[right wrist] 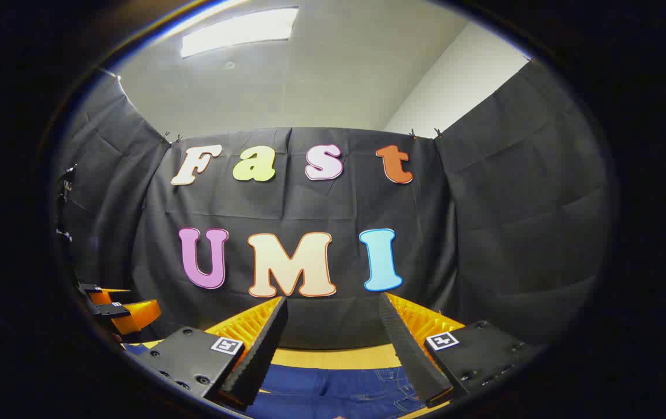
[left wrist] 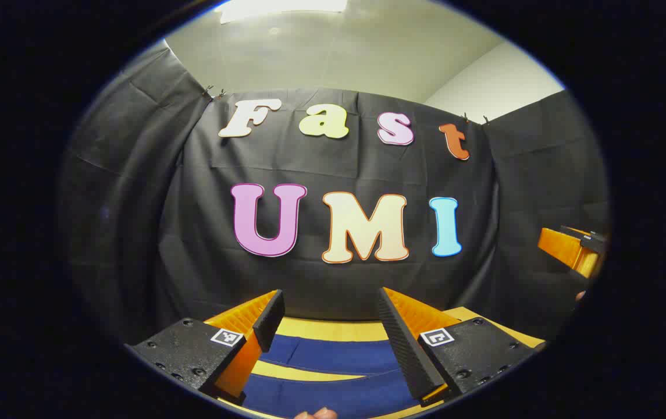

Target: Grasp the waist and the cuffs of the jeans and fold them to make the two legs overlap; first hold the waist and fold one-third of the jeans toward the cuffs, then hold the cuffs and fold the remaining one-third in the same direction to finish folding.

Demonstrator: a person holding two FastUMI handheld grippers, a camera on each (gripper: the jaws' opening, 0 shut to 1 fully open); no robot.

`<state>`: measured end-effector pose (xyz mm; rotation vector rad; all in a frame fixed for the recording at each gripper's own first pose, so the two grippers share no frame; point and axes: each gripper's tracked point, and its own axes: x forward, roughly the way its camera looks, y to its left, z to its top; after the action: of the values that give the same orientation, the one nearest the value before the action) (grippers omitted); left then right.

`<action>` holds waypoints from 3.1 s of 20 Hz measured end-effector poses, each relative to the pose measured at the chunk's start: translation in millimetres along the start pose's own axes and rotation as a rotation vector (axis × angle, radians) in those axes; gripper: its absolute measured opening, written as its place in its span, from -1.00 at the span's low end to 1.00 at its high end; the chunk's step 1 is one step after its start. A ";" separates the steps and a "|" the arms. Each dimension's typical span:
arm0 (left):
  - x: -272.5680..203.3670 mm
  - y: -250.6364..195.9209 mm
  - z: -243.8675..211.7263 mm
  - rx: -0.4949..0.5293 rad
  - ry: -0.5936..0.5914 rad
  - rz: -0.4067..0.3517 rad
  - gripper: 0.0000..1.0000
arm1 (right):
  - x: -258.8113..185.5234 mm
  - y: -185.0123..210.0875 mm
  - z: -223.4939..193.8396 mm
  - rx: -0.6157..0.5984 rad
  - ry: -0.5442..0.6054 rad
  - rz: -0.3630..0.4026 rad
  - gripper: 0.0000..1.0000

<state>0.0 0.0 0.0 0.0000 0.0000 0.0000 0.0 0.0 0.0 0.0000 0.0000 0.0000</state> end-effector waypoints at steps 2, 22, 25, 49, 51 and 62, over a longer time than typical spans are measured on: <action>-0.2 -0.2 -2.8 0.004 0.008 0.000 0.88 | 1.9 0.2 -2.4 -0.008 -0.002 0.002 0.96; 8.6 5.4 -30.6 0.044 0.059 0.109 0.87 | 43.4 -16.2 -43.4 -0.031 0.046 0.104 0.93; 9.1 5.8 -38.3 0.018 0.074 0.133 0.86 | 49.4 -28.1 -46.3 -0.028 0.041 0.110 0.93; -125.7 246.9 -278.5 0.881 0.926 -0.049 0.91 | 74.0 -21.2 -146.8 -0.083 0.199 0.100 0.96; -136.9 262.8 -292.1 0.960 0.994 -0.084 0.91 | 73.4 -25.0 -155.9 -0.093 0.217 0.081 0.97; -118.5 294.5 -341.3 1.285 1.078 -0.313 0.87 | 76.1 -49.5 -172.1 -0.129 0.253 0.000 1.00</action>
<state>-118.5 294.5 -341.3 1.2847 1.0779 -0.3135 76.1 -49.5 -172.1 -0.1288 0.2529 -0.0002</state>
